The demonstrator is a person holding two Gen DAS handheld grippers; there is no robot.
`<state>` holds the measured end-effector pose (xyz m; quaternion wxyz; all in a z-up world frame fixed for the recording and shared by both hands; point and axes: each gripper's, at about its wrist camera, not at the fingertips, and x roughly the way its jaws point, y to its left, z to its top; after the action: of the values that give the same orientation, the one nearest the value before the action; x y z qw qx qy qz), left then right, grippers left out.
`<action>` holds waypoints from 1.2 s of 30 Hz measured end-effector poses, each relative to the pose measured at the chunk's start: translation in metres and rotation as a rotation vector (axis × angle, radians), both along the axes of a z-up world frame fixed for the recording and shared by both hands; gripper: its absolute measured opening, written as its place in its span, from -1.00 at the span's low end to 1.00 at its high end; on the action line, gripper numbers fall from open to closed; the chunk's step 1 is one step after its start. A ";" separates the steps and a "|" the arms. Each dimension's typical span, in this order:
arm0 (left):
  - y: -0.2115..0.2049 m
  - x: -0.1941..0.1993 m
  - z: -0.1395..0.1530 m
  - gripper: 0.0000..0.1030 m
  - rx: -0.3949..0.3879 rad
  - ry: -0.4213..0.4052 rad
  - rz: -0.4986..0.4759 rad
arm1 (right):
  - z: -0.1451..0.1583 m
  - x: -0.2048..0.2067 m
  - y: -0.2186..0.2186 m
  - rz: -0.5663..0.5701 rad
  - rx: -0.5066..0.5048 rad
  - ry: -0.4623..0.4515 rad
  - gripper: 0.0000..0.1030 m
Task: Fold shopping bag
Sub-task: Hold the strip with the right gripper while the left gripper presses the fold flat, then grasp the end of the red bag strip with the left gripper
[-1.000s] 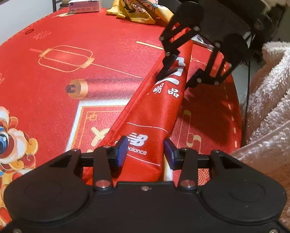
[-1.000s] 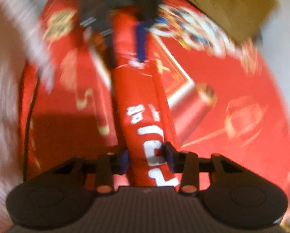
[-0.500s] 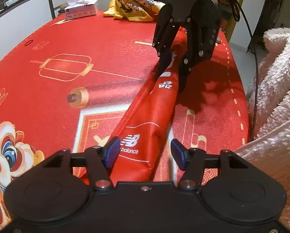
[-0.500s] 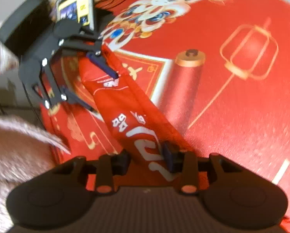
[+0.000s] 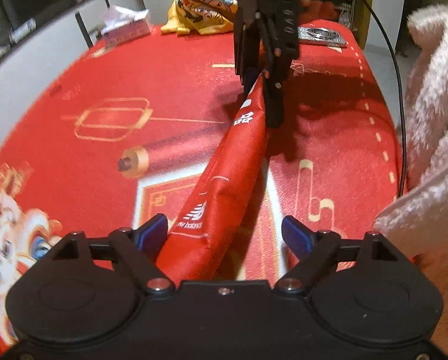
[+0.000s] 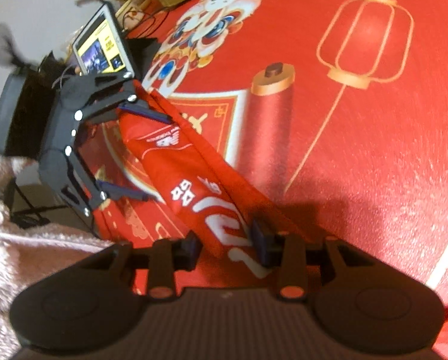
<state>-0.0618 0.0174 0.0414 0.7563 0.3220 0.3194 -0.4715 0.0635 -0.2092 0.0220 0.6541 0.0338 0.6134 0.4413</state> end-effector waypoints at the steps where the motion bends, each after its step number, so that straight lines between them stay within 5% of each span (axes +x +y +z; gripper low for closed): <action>1: 0.002 -0.003 0.001 0.71 -0.001 -0.029 -0.005 | -0.002 0.003 -0.002 -0.012 0.008 0.021 -0.30; 4: 0.008 -0.014 0.004 0.88 -0.015 -0.126 -0.025 | -0.007 0.011 -0.006 -0.038 0.028 0.082 -0.31; 9: 0.006 -0.031 0.009 0.89 -0.049 -0.274 -0.124 | -0.014 0.023 -0.010 -0.059 0.041 0.168 -0.31; 17: -0.015 -0.026 0.004 0.84 -0.057 -0.279 -0.177 | -0.020 0.030 -0.012 -0.086 0.049 0.233 -0.32; 22: -0.029 -0.026 -0.006 0.50 -0.013 -0.318 -0.231 | -0.026 0.031 -0.016 -0.120 0.069 0.286 -0.32; 24: -0.033 -0.022 -0.009 0.22 -0.003 -0.283 -0.224 | -0.027 0.031 -0.017 -0.129 0.079 0.298 -0.32; 27: -0.036 -0.013 -0.012 0.17 -0.001 -0.211 -0.197 | -0.027 0.030 -0.019 -0.130 0.087 0.292 -0.32; 31: -0.036 0.005 -0.013 -0.21 -0.013 -0.075 -0.121 | -0.019 0.024 -0.016 -0.107 0.075 0.229 -0.33; 36: -0.027 0.035 -0.013 -0.23 -0.097 0.143 0.008 | -0.001 0.012 -0.006 -0.050 0.033 0.082 -0.28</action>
<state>-0.0270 -0.0098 0.0284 0.7480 0.2495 0.3505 -0.5053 0.0758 -0.2149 0.0210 0.6388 0.0779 0.6312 0.4330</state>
